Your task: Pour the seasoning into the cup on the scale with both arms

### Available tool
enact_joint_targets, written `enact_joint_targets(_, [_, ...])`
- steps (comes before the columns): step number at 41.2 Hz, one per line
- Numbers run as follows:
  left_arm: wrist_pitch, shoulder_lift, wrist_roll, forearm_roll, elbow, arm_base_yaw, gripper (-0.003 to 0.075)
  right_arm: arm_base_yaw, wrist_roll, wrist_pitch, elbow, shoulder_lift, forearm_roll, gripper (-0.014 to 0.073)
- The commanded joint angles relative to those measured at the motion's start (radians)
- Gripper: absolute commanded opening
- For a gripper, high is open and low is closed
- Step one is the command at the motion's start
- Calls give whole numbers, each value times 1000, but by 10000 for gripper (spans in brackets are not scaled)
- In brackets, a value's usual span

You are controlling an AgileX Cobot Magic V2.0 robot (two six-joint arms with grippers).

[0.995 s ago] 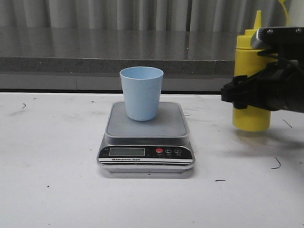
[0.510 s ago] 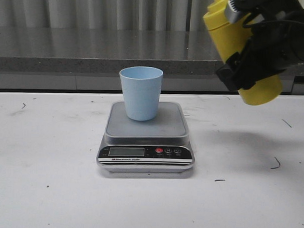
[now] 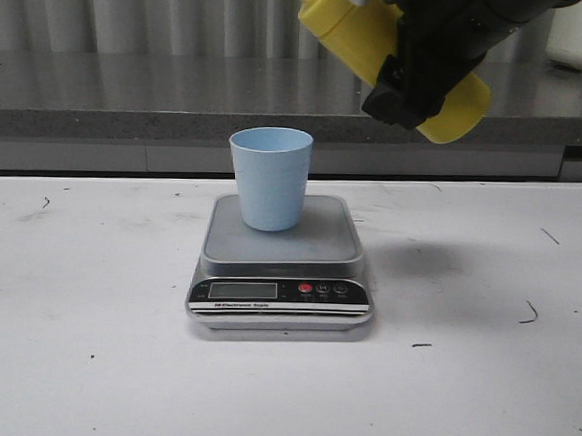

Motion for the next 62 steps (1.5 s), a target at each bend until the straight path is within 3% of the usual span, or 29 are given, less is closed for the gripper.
enact_joint_targets(1, [-75,6,-1,-10,-24,-7,388,1,-24,-21,-81,-32,-68,412])
enact_joint_targets(25, [-75,6,-1,-10,-24,-7,388,13,-24,219,-222,87,-537,412])
enact_joint_targets(37, [-75,6,-1,-10,-24,-7,388,14,-8,234,-228,93,-640,412])
enact_joint_targets(47, [-75,6,-1,-10,-24,-7,388,32,124,275,-273,109,-771,412])
enact_joint_targets(62, [-75,6,-1,-10,-24,-7,388,66,127,311,-286,126,-889,412])
